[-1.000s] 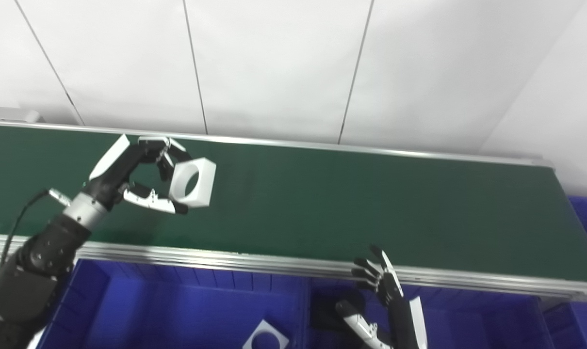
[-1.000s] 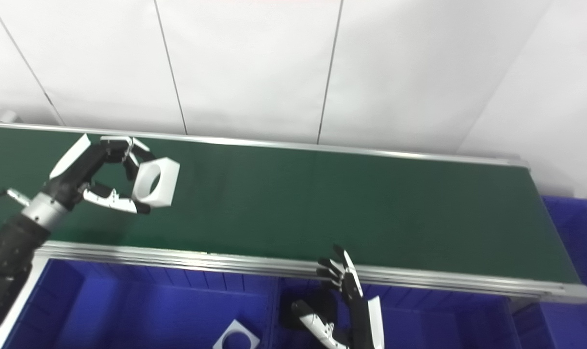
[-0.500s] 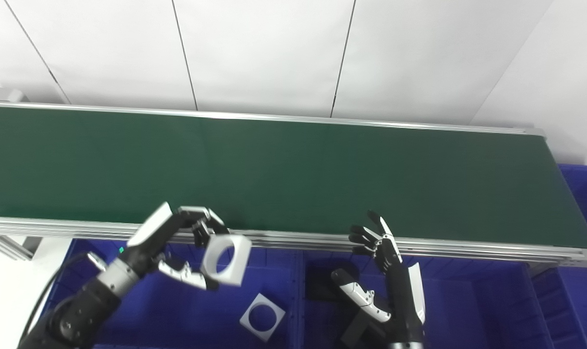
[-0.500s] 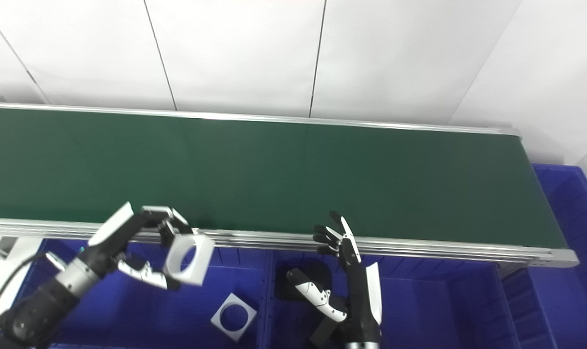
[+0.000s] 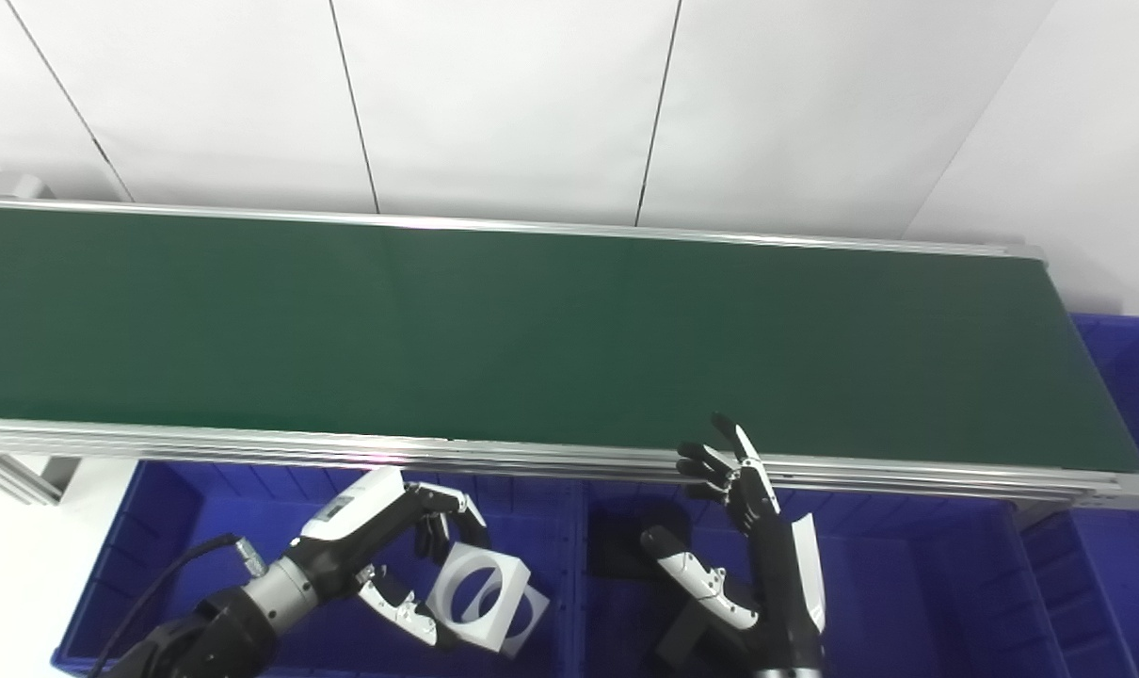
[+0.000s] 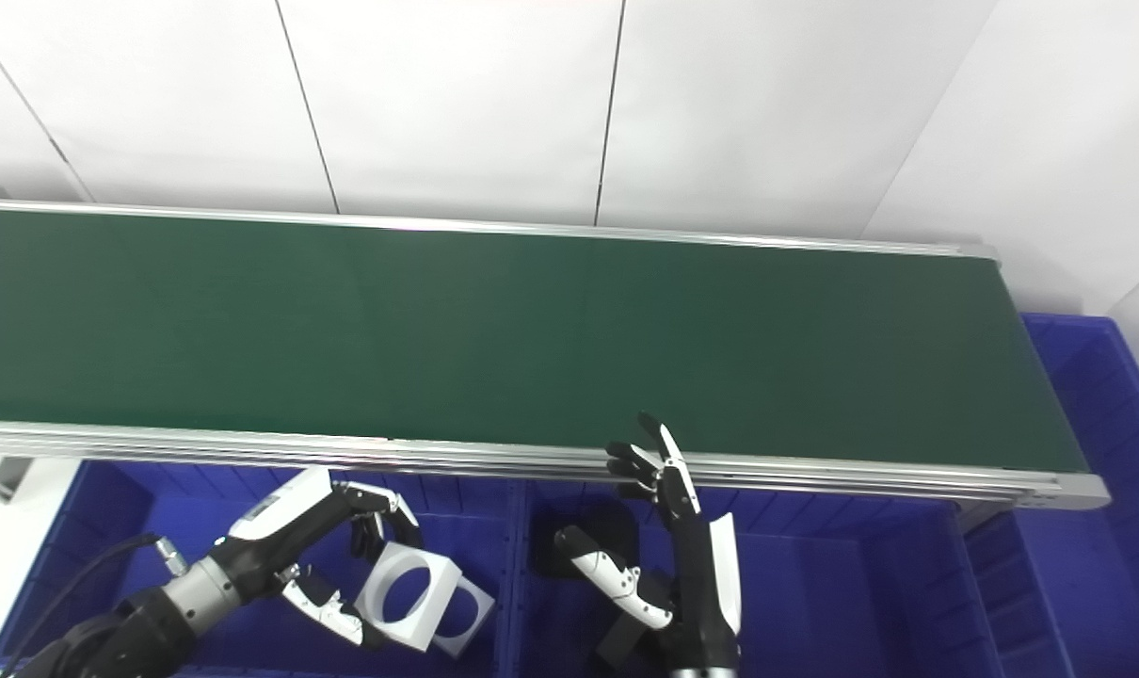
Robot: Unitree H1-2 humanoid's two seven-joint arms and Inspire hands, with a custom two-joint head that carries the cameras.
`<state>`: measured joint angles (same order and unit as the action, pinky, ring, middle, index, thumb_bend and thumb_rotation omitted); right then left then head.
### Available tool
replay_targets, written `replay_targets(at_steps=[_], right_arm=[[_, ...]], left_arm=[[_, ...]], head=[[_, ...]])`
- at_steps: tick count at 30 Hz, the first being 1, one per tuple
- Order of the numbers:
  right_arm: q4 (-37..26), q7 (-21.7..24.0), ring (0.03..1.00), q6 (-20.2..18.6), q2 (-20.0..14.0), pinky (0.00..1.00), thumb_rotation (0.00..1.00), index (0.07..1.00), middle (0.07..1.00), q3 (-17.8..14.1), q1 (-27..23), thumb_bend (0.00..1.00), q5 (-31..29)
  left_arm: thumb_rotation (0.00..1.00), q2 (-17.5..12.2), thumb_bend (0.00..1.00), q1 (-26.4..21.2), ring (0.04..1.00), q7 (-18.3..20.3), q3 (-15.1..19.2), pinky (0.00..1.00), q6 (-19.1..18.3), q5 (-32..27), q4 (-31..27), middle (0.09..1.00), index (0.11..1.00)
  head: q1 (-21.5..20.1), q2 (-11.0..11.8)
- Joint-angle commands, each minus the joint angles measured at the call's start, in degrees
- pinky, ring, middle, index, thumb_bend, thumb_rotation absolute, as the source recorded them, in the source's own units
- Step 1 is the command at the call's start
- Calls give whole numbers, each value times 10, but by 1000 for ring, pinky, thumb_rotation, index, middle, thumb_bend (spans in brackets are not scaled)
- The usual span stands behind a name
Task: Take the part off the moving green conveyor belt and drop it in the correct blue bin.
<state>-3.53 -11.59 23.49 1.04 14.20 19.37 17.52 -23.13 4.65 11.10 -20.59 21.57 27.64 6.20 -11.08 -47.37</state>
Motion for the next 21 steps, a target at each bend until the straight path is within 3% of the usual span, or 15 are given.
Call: replay_targets(at_steps=[1, 2, 3, 4, 5, 6, 9, 12, 16, 21], right_arm=[[-17, 8, 747, 12, 7, 665, 512, 922, 779, -1, 1, 658, -3], [-16, 7, 747, 13, 7, 665, 513, 922, 779, -2, 2, 659, -2], [-16, 7, 748, 15, 7, 665, 522, 922, 779, -2, 2, 660, 0], [-16, 8, 748, 16, 8, 664, 525, 922, 779, -3, 2, 660, 0], [-16, 9, 747, 16, 9, 663, 525, 922, 780, -3, 3, 661, -1], [-15, 9, 746, 16, 10, 663, 528, 920, 779, -4, 4, 664, -1], [-17, 10, 744, 14, 11, 663, 544, 921, 780, -5, 7, 668, 3], [-20, 12, 746, 10, 11, 669, 549, 923, 786, -6, 10, 667, 4], [-27, 13, 746, 5, 12, 671, 551, 921, 787, -8, 15, 673, 8], [-36, 19, 747, -7, 13, 670, 555, 921, 789, -7, 20, 681, 6]], left_arm=[[0, 1, 509, -4, 540, -15, 6, 465, -16, 39, -20, 468, 530], [0, 2, 509, -3, 548, -25, 6, 472, -17, 58, -18, 470, 530], [41, 3, 506, -2, 645, -32, 7, 563, -17, 71, -17, 639, 512], [105, 5, 531, 0, 707, -34, 9, 617, -30, 87, -22, 735, 583], [240, 7, 606, 4, 789, -36, 11, 682, -42, 99, -28, 840, 778], [324, 9, 667, 8, 845, -39, 15, 732, -51, 105, -34, 907, 879], [407, 16, 765, 19, 906, -50, 26, 800, -62, 107, -49, 974, 961], [432, 27, 868, 30, 961, -30, 39, 878, -80, 67, -67, 999, 998], [397, 57, 892, 42, 988, 13, 61, 914, -53, -134, -66, 1000, 985], [389, 92, 898, 56, 922, 27, 73, 861, -26, -242, -65, 941, 907]], head=[[1, -1], [1, 1], [1, 1], [1, 1], [1, 1], [0, 4], [-3, 3], [-5, 3], [-8, 1], [-10, 0]])
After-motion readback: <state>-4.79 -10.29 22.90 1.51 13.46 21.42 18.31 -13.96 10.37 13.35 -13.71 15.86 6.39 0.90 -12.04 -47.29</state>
